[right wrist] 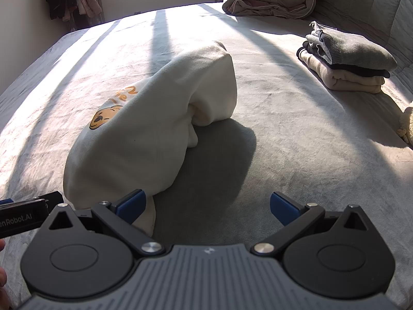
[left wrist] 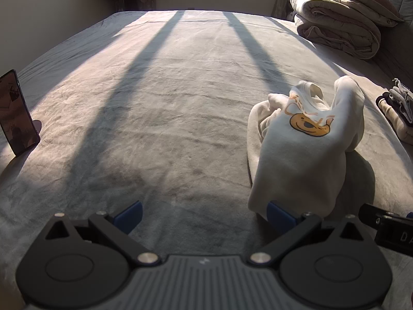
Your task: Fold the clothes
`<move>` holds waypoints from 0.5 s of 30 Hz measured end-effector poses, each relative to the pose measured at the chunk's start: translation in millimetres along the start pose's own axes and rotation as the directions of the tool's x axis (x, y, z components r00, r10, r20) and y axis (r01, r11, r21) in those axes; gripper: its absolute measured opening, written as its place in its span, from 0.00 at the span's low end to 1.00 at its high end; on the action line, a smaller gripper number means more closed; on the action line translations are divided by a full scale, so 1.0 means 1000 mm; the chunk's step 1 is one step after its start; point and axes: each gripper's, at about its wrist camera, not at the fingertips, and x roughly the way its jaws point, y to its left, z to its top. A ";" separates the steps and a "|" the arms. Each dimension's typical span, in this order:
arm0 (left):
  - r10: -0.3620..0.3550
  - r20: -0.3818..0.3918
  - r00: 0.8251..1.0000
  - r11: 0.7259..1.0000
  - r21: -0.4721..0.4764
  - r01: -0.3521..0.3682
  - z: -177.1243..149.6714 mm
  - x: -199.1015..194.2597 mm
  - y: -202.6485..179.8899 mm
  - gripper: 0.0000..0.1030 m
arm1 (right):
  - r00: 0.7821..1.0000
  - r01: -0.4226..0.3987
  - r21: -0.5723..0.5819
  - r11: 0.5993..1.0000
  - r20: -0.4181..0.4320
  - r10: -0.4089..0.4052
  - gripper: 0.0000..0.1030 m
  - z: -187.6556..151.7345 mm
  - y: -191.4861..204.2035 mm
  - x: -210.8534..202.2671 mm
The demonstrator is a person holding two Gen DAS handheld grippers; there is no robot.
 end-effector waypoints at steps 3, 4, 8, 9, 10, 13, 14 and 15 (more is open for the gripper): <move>-0.003 0.001 1.000 1.000 -0.002 0.003 0.000 0.000 0.000 0.99 | 1.000 0.003 -0.004 1.000 0.003 -0.003 1.00 0.000 0.000 0.000; -0.011 -0.001 1.000 1.000 -0.005 0.011 0.001 0.000 0.001 0.99 | 1.000 0.008 -0.008 1.000 0.009 -0.007 1.00 0.000 0.001 0.000; -0.033 -0.017 0.999 0.999 -0.017 0.033 0.008 0.000 0.005 0.99 | 0.999 -0.013 -0.040 0.999 0.049 0.015 1.00 0.006 0.006 -0.006; -0.039 -0.022 0.999 0.999 -0.024 0.039 0.012 0.000 0.007 0.99 | 0.998 -0.029 -0.053 0.998 0.057 0.032 1.00 0.010 0.008 -0.007; -0.053 -0.022 0.998 0.998 -0.035 0.052 0.017 0.000 0.010 0.99 | 0.997 -0.045 -0.066 0.997 0.065 0.050 1.00 0.015 0.009 -0.008; -0.084 -0.005 0.996 0.994 -0.070 0.083 0.031 0.000 0.019 0.99 | 0.991 -0.093 -0.106 0.990 0.088 0.102 1.00 0.028 0.014 -0.012; -0.085 0.011 0.996 0.993 -0.085 0.086 0.035 0.001 0.022 0.99 | 0.988 -0.108 -0.119 0.987 0.095 0.120 1.00 0.032 0.016 -0.014; -0.086 0.027 0.996 0.991 -0.099 0.088 0.039 0.002 0.025 0.99 | 0.986 -0.122 -0.121 0.985 0.100 0.134 1.00 0.037 0.017 -0.013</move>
